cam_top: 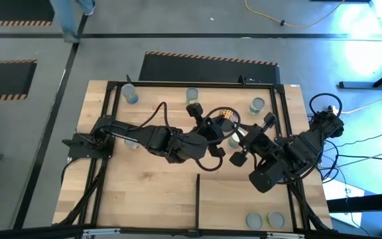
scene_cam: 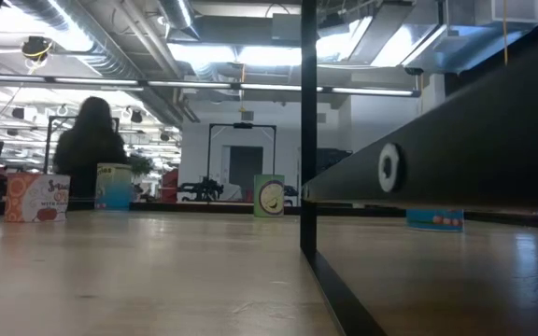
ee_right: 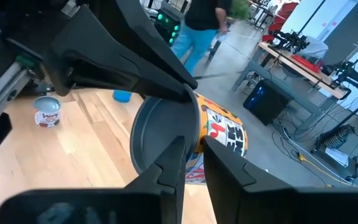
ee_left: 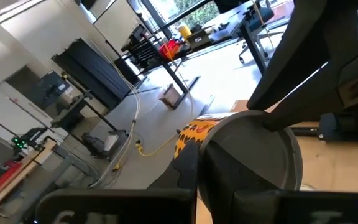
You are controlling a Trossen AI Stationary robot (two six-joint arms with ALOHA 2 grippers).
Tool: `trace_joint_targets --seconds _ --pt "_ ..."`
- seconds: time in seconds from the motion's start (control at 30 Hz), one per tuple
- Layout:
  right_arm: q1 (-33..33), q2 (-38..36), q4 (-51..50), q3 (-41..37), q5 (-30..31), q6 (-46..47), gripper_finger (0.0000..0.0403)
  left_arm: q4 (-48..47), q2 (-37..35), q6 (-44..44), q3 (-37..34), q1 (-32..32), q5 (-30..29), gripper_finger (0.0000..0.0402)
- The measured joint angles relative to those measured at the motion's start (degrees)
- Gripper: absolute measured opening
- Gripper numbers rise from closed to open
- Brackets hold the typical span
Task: Pick and place cans onto a shelf
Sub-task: Put the canned black beans on the shelf
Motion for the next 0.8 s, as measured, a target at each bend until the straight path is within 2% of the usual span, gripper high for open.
trace_joint_targets --seconds 0.13,0.33,0.53,0.8 --pt "0.01 -0.04 -0.46 0.00 -2.03 -0.92 0.0058 -0.38 0.00 3.83 0.00 0.03 3.91 0.0004" --pt "-0.07 -0.09 -1.17 0.04 -6.20 -0.79 0.0058 -0.41 0.00 4.16 -0.02 -0.37 7.41 0.0004" --pt "-0.77 0.05 -1.03 0.02 -6.23 -0.63 0.0058 1.08 0.01 3.89 0.00 -1.07 17.35 0.0005" --pt "-1.06 0.04 -1.03 0.02 -9.42 -0.49 0.0058 2.38 0.00 4.11 0.00 -1.53 17.39 0.0004"
